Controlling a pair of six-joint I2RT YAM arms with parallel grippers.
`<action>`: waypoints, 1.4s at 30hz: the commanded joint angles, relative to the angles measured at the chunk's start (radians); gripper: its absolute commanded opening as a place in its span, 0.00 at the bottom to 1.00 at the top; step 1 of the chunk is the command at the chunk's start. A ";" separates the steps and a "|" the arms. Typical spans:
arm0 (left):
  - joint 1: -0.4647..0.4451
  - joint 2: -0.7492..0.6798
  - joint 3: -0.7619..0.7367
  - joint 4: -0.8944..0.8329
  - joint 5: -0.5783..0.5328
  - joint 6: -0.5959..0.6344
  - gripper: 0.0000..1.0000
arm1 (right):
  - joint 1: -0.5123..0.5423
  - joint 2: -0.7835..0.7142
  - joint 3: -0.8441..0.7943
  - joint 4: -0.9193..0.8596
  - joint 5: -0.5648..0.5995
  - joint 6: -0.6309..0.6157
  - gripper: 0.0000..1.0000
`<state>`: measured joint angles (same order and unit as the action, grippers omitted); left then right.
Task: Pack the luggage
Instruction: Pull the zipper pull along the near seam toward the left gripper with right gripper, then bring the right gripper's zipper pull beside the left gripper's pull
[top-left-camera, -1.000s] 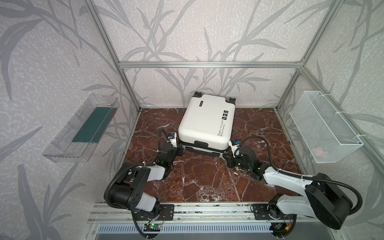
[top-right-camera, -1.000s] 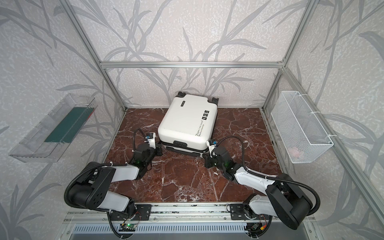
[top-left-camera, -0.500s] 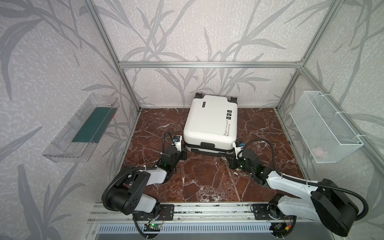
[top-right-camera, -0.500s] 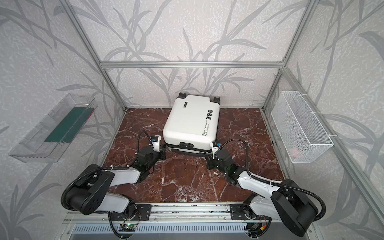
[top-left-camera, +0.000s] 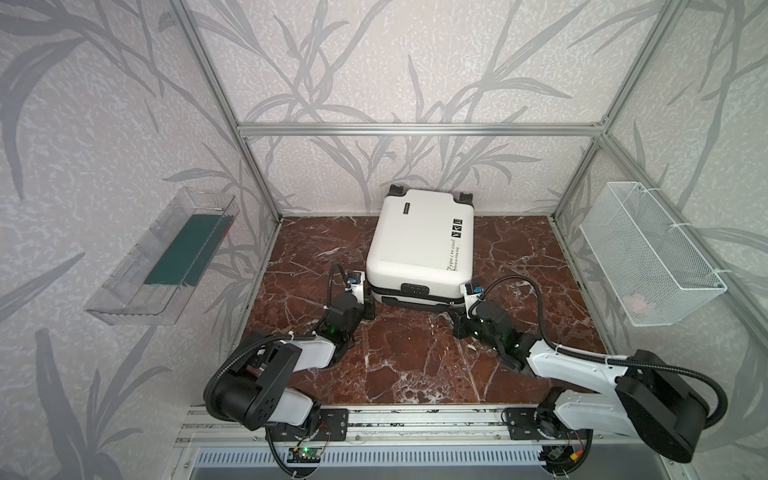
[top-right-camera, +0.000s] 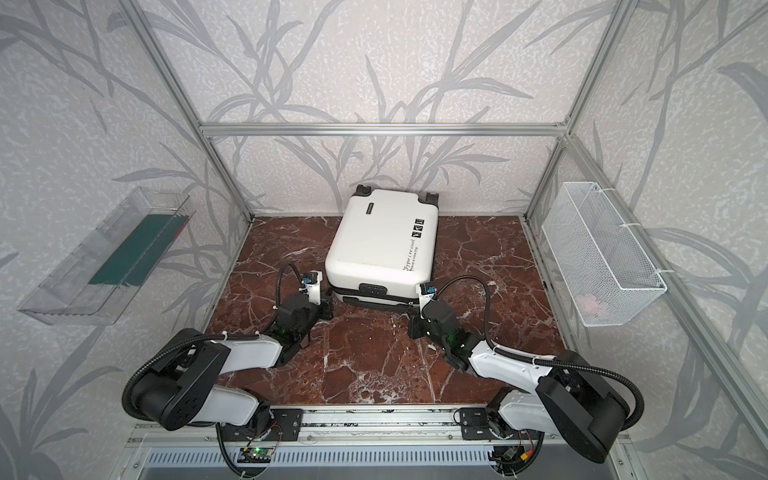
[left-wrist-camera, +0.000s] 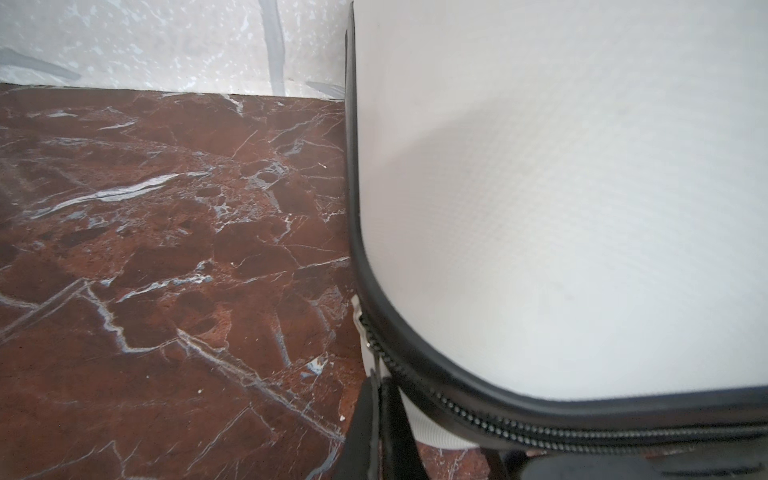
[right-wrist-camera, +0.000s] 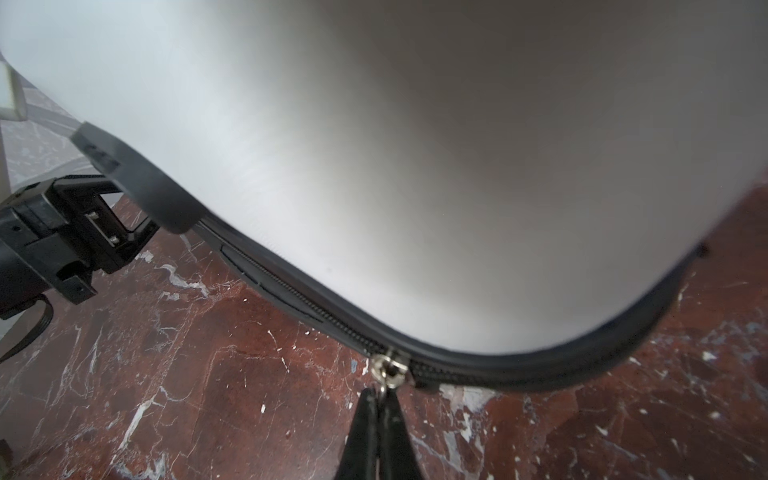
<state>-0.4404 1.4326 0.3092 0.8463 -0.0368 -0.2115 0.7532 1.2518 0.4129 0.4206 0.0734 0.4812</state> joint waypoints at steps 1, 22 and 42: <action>-0.099 0.002 0.013 0.118 0.233 0.013 0.00 | 0.096 0.065 0.128 0.086 -0.193 -0.056 0.00; -0.168 0.053 0.063 0.117 0.213 0.014 0.00 | 0.143 0.118 0.217 0.049 -0.166 -0.109 0.00; -0.233 0.115 0.096 0.154 0.196 0.009 0.00 | 0.264 0.295 0.436 -0.011 -0.175 -0.179 0.00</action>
<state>-0.6418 1.5299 0.3435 0.9199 0.0654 -0.2123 0.9512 1.5471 0.7685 0.2855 0.0803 0.3374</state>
